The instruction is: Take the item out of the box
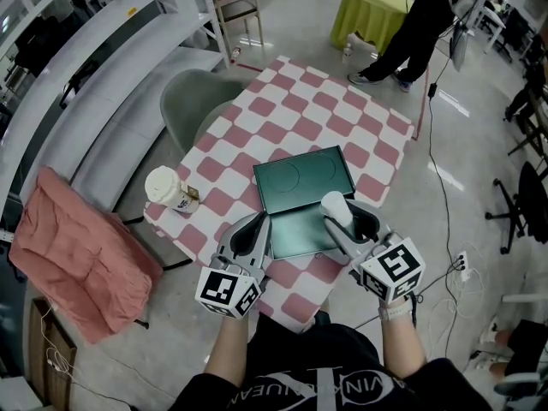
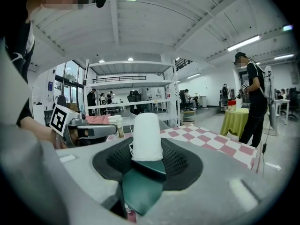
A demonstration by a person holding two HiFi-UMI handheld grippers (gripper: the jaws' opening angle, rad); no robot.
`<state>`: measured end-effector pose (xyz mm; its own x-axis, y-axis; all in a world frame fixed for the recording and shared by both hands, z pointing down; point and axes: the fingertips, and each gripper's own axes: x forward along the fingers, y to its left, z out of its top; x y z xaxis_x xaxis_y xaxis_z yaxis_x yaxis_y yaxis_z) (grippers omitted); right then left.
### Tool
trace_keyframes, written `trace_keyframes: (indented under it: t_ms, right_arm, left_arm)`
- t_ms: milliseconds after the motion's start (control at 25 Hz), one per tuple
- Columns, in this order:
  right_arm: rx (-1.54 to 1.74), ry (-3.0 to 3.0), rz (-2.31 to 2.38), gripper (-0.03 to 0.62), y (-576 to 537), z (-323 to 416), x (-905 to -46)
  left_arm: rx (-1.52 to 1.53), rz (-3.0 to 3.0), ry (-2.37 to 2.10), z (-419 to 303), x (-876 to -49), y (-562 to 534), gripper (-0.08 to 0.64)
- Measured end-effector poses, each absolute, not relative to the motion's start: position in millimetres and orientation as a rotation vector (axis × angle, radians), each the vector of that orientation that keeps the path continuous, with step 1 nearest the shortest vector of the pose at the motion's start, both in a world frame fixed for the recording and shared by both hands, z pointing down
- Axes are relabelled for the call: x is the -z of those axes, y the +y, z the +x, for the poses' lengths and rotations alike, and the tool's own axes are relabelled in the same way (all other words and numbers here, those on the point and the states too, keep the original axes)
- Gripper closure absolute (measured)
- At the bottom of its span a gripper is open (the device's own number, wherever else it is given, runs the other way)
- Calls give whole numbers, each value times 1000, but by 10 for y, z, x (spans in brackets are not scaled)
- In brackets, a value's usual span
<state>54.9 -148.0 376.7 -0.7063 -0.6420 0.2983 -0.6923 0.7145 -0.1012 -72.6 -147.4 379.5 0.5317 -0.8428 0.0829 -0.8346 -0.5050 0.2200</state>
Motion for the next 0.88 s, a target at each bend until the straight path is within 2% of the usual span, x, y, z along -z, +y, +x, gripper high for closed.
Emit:
trace_keyframes:
  t_ms: [880]
  right_arm:
    - [-216, -2730, 1076, 410, -1547, 493, -3481]
  left_arm:
    - [99, 2578, -1462, -819, -3561, -1570, 540]
